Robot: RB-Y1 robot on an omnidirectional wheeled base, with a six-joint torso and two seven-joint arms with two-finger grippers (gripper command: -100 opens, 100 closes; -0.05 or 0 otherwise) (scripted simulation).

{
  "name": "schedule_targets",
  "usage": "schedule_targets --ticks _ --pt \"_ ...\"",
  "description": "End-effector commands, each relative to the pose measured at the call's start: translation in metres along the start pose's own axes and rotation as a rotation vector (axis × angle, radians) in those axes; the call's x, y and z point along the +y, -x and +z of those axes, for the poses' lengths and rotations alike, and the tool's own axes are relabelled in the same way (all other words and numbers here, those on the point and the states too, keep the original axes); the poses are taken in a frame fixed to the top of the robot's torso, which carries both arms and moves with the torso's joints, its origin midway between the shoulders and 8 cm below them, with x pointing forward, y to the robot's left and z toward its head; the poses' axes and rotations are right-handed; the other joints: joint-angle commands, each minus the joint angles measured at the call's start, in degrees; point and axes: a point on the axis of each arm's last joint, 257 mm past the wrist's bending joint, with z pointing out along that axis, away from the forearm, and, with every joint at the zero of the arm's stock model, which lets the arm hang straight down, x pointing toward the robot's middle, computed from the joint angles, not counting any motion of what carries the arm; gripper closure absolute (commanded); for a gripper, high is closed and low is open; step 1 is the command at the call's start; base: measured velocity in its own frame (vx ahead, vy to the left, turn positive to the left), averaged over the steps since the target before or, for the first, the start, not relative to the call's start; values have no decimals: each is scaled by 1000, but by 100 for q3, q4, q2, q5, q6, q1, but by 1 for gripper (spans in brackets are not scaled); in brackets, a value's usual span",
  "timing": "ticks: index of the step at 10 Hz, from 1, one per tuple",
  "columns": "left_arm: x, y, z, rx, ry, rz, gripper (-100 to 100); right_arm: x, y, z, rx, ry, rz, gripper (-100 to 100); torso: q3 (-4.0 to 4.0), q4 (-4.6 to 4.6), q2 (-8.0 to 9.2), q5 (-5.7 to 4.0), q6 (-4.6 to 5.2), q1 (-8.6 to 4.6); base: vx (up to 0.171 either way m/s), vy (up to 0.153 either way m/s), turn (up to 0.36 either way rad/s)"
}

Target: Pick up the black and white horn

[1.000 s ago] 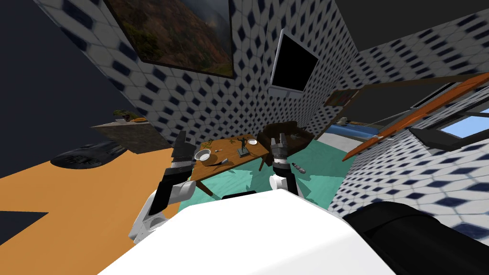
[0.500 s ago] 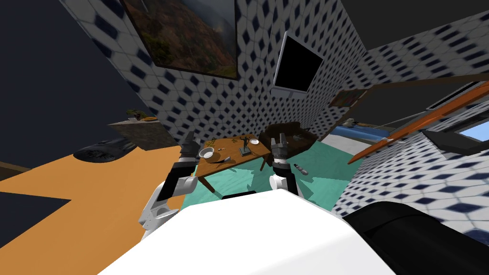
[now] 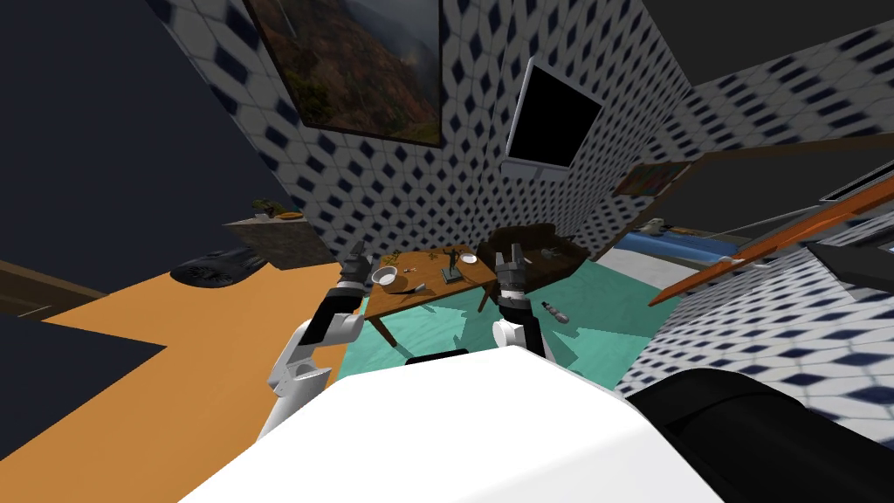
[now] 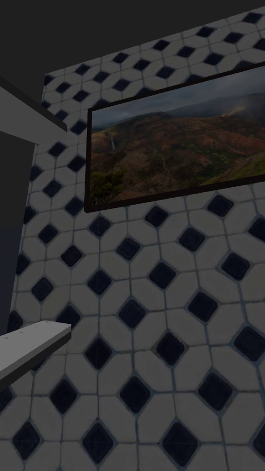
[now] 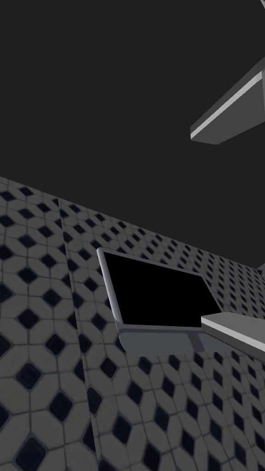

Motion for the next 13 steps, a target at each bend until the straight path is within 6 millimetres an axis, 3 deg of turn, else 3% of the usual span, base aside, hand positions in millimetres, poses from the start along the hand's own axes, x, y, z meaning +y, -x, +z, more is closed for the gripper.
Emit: schedule_targets --ticks 1,6,11,12,13 --pt "18 -3 6 6 43 -4 -100 0 0 0 0 0 0 0 0 0 0 0 0 0 -41 21 36" --pt "74 -10 32 30 203 -40 -100 0 0 0 0 0 0 0 -1 0 -2 -1 1 -5 -43 17 60" --pt "126 -16 43 40 355 -74 -100 0 0 0 0 0 0 0 -4 -2 -8 -1 2 -5 -32 19 42" --pt "127 -16 42 41 359 -74 -100 0 0 0 0 0 0 0 -5 -2 -9 -1 1 -7 -9 3 -2" --pt "143 -20 49 45 410 -94 -100 0 0 0 0 0 0 0 -6 -2 -12 -2 1 -11 -15 6 46"
